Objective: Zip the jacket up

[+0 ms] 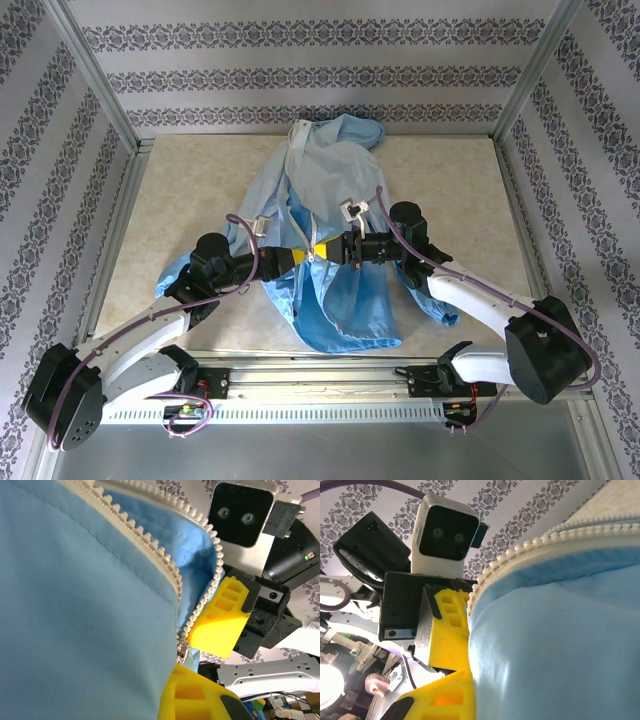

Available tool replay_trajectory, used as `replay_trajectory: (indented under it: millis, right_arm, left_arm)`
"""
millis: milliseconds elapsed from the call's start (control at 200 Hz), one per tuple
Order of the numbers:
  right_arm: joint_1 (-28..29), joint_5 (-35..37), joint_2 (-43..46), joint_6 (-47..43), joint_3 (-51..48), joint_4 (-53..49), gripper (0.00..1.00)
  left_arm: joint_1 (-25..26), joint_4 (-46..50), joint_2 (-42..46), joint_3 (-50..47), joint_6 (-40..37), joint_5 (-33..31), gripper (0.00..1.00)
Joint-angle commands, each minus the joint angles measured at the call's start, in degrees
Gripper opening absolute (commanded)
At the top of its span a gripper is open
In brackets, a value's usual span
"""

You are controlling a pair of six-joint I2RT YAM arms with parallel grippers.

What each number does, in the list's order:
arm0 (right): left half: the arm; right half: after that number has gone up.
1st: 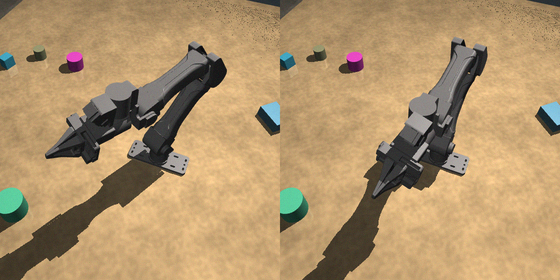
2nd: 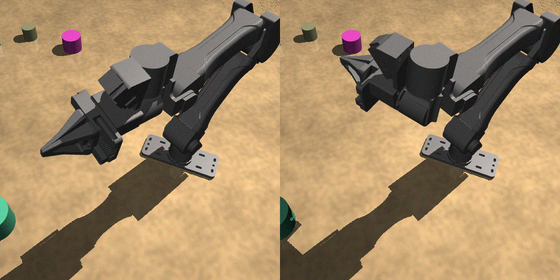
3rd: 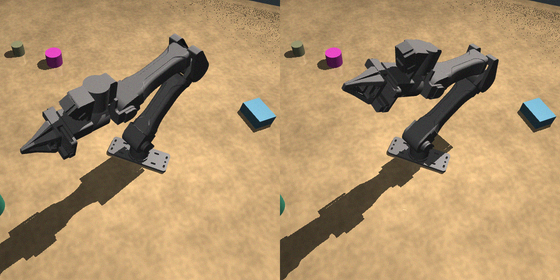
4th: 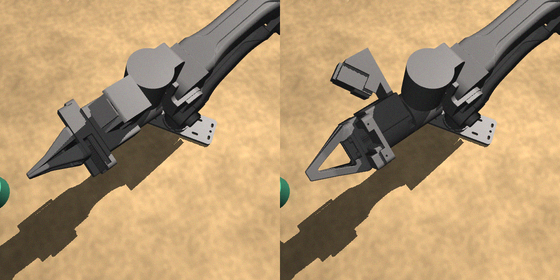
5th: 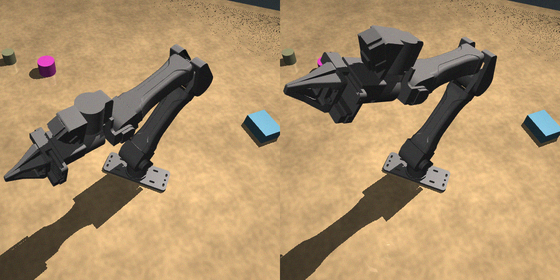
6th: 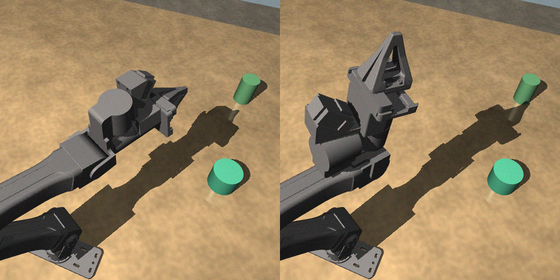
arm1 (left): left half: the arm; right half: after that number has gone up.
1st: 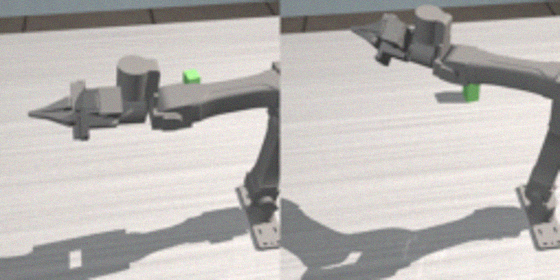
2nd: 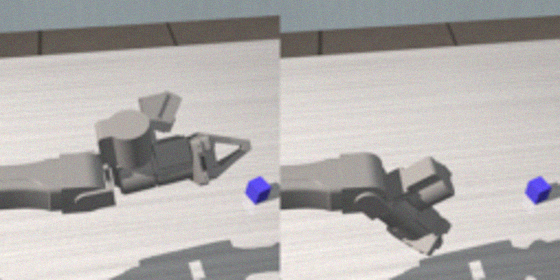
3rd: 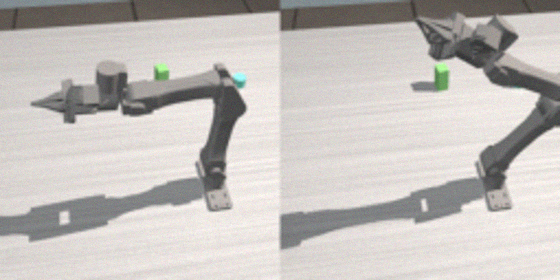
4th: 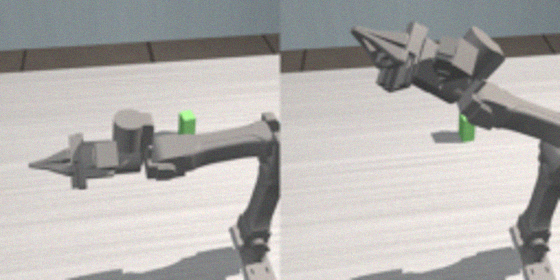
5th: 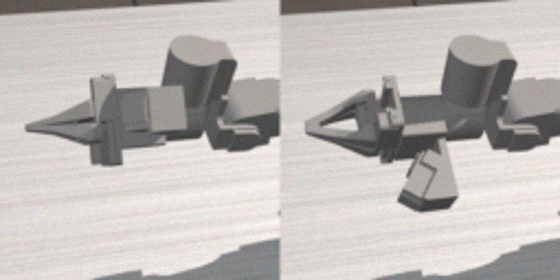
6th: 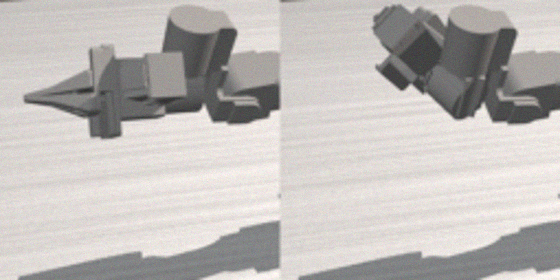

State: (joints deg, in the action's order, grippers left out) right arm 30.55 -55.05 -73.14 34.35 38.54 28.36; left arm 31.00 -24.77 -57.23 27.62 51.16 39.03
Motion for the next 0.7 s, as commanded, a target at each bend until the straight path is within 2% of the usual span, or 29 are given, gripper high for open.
replay_trajectory:
  millis: [0, 275, 400, 520, 694]
  right_arm:
    - [-0.1, -1.2, -0.5, 0.1, 1.9, 3.1, 0.00]
    - [0.0, -0.8, -3.8, 0.6, 1.7, 3.0, 0.00]
    - [0.1, 0.1, -6.5, 1.2, 1.3, 2.7, 0.00]
    - [0.5, 0.4, -10.9, 0.8, 0.7, 3.3, 0.09]
    - [0.7, 0.0, -16.3, 1.3, 0.7, 5.2, 0.25]
  left_arm:
    - [-0.4, 6.3, 1.5, 1.5, -3.4, 3.1, 0.00]
    - [-0.3, 16.0, 1.4, 3.0, -6.6, 5.3, 0.00]
    - [-0.4, 27.8, 0.2, 5.4, -8.7, 4.7, 0.00]
    - [-1.2, 36.1, -3.4, 6.5, -10.5, 5.0, 0.00]
    - [-1.7, 35.9, -7.9, 5.7, -6.0, 6.9, 0.00]
